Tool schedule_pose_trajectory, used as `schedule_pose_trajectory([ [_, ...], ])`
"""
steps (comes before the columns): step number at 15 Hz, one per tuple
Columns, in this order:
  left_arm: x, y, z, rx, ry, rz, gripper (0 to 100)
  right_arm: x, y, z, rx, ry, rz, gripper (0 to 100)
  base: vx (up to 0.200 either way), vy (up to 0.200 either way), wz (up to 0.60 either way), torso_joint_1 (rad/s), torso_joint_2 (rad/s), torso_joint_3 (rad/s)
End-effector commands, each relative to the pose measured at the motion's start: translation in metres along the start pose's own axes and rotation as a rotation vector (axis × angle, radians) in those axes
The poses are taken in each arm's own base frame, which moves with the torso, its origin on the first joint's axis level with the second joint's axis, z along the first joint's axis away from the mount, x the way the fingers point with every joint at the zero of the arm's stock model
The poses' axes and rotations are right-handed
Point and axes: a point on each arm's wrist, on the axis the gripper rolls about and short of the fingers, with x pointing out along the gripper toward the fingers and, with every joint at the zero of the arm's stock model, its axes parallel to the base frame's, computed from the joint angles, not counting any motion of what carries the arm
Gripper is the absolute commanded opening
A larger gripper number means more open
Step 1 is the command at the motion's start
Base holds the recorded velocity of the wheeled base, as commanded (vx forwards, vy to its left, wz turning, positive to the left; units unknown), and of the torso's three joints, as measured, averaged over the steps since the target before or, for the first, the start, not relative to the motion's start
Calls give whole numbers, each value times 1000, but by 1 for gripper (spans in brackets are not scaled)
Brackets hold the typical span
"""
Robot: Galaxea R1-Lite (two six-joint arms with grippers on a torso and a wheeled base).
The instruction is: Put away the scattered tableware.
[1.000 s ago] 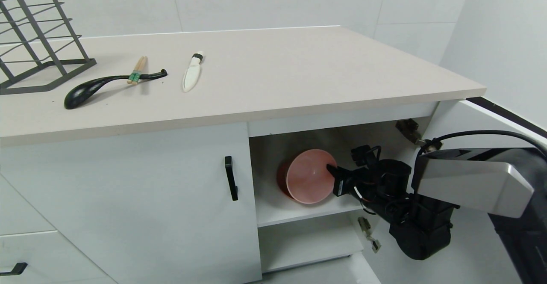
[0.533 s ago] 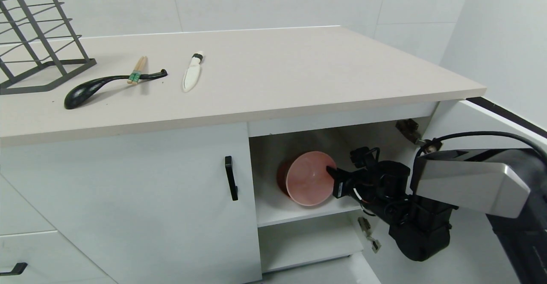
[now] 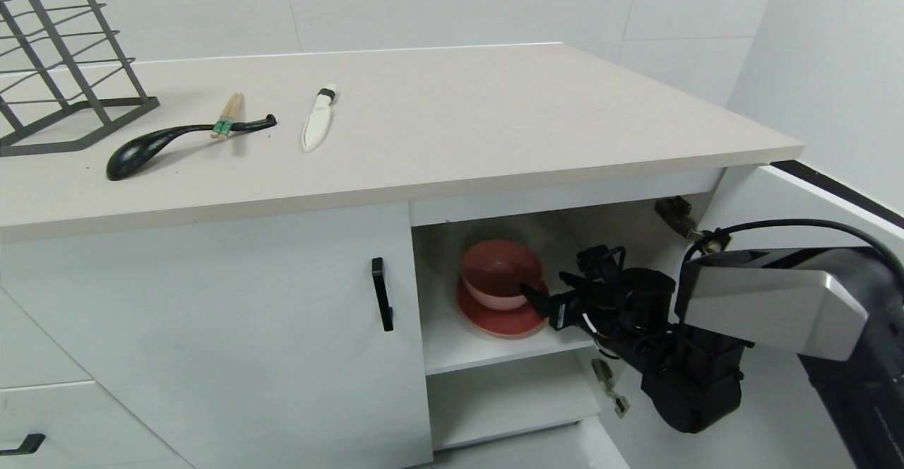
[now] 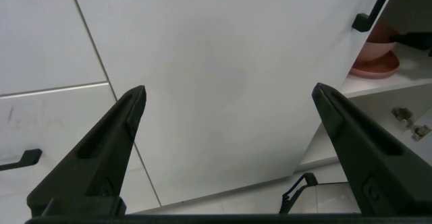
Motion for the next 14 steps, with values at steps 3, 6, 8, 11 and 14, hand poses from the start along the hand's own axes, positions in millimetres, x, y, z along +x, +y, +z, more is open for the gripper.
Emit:
schedule_pose_trajectory([
  [3,0,0,0,2,1,0,100,-10,12,4,-6,15,26,100,0,0,0,0,0,0],
  [6,0,0,0,0,2,0,100,-33,29,25,-34,5,61,100,0,0,0,0,0,0],
  [8,0,0,0,0,1,0,100,-63,38,53,-127,-40,73,100,0,0,0,0,0,0],
  [11,0,0,0,0,1,0,100,-108,55,71,-159,-52,111,100,0,0,0,0,0,0],
  [14,0,0,0,2,1,0,100,-173,75,91,-177,-106,181,100,0,0,0,0,0,0],
])
